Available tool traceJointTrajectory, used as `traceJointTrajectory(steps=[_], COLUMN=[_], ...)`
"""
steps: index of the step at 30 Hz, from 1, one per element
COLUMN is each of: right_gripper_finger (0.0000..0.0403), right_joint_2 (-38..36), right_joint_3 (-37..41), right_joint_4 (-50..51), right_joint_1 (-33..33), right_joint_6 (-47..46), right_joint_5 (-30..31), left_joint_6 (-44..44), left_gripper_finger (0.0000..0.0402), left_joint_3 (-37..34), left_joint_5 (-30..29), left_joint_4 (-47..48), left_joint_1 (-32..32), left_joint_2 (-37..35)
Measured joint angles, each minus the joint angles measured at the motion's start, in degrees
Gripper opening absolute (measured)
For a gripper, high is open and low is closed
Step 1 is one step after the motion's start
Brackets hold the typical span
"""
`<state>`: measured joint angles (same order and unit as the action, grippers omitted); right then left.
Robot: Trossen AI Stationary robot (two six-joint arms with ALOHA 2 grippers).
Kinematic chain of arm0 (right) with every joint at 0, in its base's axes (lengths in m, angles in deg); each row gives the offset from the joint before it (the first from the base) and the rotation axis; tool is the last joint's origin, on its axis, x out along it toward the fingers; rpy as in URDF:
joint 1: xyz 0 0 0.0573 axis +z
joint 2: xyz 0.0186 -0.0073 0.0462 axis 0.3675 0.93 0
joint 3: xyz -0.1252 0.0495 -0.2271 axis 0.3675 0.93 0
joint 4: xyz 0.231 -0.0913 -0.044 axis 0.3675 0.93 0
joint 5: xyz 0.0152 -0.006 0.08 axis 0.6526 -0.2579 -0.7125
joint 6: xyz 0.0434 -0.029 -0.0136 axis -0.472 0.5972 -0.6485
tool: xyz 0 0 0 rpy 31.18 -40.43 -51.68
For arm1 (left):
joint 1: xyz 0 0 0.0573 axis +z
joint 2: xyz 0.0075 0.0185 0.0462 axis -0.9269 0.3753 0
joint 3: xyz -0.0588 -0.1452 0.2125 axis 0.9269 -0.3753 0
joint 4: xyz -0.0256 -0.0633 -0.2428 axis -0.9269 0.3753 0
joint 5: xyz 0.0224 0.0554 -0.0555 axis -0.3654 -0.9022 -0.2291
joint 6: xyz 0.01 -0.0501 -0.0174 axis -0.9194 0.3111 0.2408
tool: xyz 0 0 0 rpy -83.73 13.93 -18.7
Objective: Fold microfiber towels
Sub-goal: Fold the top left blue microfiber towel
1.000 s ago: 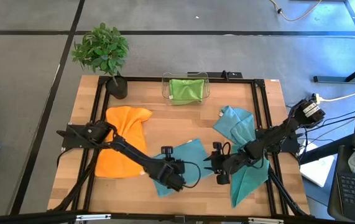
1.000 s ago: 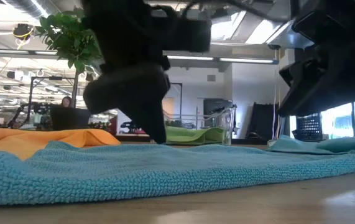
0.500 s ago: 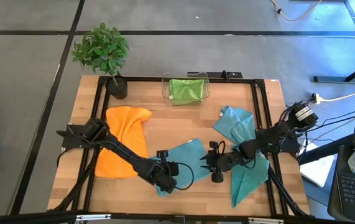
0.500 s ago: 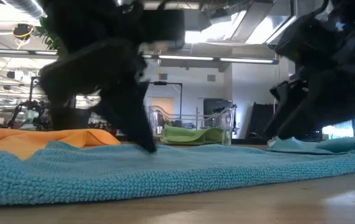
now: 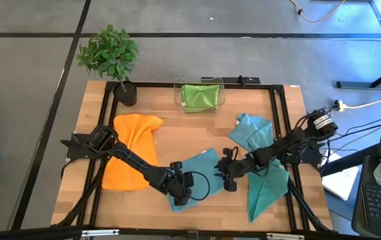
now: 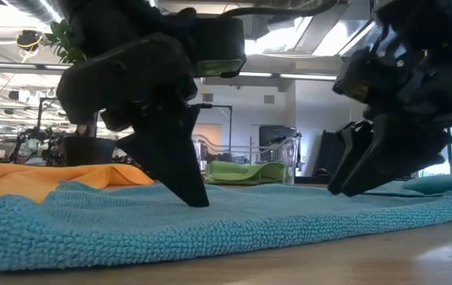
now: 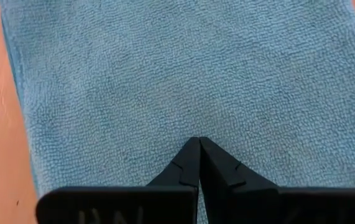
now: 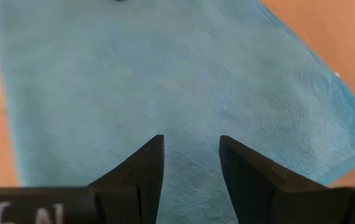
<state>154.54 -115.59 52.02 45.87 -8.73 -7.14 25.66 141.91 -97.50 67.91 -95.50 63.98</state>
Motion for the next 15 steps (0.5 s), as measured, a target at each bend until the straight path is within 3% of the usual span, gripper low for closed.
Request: traceJointTrajectory(steps=[8, 15], right_gripper_finger=[0.0157, 0.0157], right_joint_2=[2.2, 5.11], right_joint_3=[-0.14, -0.17], right_joint_4=[-0.58, -6.73], right_joint_1=[-4.69, -10.02], right_joint_6=[3.69, 8.29], right_joint_5=[-0.13, -4.35], left_joint_6=[3.31, 7.36], left_gripper_finger=[0.0001, 0.0004], left_joint_3=[-0.02, -0.04], left_joint_5=[0.96, 1.3], left_joint_4=[-1.04, -1.48], left_joint_1=[0.35, 2.1], left_joint_2=[0.0, 0.03])
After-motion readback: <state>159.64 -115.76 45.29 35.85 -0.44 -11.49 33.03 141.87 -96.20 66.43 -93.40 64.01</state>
